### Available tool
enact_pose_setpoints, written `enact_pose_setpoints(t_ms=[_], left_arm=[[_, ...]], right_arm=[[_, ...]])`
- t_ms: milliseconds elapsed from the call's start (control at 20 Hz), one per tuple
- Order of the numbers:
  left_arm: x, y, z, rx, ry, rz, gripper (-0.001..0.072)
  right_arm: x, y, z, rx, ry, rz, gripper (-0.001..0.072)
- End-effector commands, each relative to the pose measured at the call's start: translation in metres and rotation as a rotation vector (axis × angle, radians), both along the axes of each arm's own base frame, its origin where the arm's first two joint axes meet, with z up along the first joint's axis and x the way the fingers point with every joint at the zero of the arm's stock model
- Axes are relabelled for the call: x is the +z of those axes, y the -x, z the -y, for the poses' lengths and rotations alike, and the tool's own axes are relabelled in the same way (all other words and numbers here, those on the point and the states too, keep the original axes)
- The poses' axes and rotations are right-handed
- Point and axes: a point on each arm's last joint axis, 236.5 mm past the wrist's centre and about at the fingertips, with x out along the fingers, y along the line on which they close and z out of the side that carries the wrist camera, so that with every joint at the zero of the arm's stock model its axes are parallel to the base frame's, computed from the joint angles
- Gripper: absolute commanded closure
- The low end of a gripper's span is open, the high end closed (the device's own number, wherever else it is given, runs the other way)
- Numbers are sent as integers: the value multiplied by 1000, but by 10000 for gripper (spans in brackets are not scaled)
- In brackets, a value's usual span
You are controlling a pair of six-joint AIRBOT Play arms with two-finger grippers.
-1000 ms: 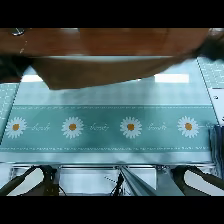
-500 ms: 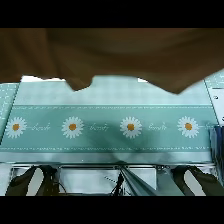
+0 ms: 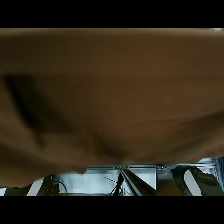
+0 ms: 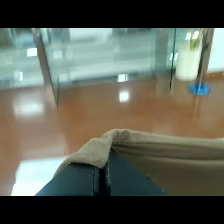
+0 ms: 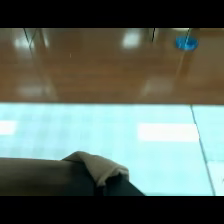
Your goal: Fold the shirts.
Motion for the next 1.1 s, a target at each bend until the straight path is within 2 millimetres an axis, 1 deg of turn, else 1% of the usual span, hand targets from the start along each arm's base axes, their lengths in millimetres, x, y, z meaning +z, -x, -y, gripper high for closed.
enact_pose_setpoints(t_ms=[0,50,150,250,300,400,500,550,600,700,750,850,950,1050], left_arm=[[-72,-48,-13,38,48,-212,686],[-101,-70,-14,39,60,-280,686],[-157,-116,-17,45,81,-381,686],[-212,-162,-17,43,117,-468,686],[-238,-184,-13,32,152,-512,686],[-279,-229,-9,28,215,-574,686],[-310,-271,-6,31,288,-599,685],[-327,-291,-4,32,329,-617,686],[-343,-309,-1,32,371,-641,685],[-372,-337,6,27,440,-697,685],[-383,-348,9,24,472,-719,685],[-402,-367,17,15,544,-754,684],[-419,-378,25,10,613,-785,684],[-435,-383,30,12,660,-813,685]], right_arm=[[-59,-30,0,25,-69,-170,683],[-79,-48,1,36,-97,-203,683],[-125,-91,1,60,-167,-254,683],[-175,-134,2,78,-236,-314,683],[-200,-156,5,77,-270,-345,683],[-240,-201,13,66,-319,-396,683],[-274,-250,20,43,-357,-404,683],[-289,-271,23,32,-388,-414,683],[-302,-292,21,40,-435,-424,683],[-325,-329,22,41,-499,-450,683],[-334,-344,22,44,-522,-462,683],[-345,-373,22,53,-572,-466,683],[-351,-394,22,50,-617,-461,683],[-361,-406,24,48,-626,-474,683]])
